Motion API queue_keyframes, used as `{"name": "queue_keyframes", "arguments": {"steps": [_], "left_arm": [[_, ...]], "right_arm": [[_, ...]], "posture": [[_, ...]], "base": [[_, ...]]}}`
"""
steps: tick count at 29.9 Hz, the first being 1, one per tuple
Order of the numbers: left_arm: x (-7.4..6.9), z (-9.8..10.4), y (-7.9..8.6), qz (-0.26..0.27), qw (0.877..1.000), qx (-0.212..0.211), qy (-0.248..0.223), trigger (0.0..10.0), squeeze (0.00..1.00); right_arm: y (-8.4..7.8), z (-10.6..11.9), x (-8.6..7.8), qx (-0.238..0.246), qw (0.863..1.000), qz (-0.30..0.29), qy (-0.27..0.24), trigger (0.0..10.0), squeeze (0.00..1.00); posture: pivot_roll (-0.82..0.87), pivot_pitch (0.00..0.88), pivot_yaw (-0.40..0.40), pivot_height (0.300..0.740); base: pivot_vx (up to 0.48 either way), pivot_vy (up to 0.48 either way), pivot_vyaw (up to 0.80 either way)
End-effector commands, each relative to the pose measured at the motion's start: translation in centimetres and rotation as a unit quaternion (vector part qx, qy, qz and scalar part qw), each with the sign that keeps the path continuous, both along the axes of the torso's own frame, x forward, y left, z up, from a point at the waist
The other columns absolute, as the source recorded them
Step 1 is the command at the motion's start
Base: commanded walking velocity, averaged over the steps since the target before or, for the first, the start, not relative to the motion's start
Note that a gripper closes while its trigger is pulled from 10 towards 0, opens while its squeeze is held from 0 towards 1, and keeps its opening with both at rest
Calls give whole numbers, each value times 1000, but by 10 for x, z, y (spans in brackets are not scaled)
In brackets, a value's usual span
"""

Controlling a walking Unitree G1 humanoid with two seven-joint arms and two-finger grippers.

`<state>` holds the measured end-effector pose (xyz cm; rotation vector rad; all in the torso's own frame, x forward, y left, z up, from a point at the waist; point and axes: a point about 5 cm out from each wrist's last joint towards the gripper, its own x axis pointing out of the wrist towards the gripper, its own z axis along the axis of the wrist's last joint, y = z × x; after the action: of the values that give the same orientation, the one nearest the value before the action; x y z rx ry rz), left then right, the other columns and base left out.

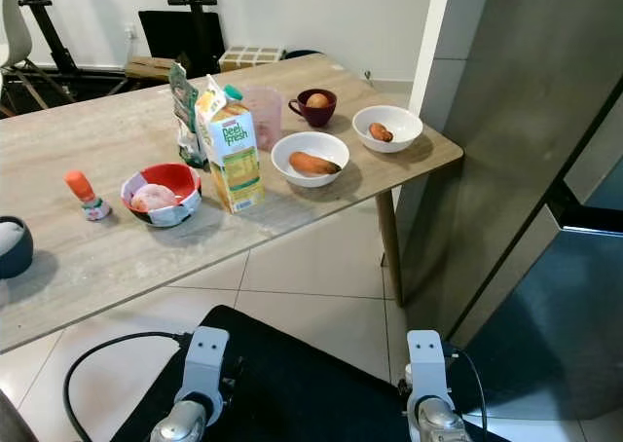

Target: Restocking fridge

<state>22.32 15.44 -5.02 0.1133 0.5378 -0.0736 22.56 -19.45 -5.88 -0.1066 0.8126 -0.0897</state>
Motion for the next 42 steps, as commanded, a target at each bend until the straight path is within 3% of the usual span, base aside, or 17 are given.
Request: {"name": "queue_keyframes", "arguments": {"steps": [1,35,42], "left_arm": [[-6,-4,3,0,1000,3,11,10000,0],[-5,-3,3,-4,1000,9,10,10000,0],[-3,-2,1,-6,1000,11,5,10000,0]], "right_arm": [[-1,-1,-3,-3,1000,3,3,10000,0],[-3,-2,-3,-8,1000,3,7,10000,0],[-4,-1,-3,-15,1000,2,2,10000,0]], "posture": [[-98,23,0,740],[-103,27,1,740],[-102,28,1,740]], "base": [[0,0,-594],[0,0,-800],[0,0,-77]]}}
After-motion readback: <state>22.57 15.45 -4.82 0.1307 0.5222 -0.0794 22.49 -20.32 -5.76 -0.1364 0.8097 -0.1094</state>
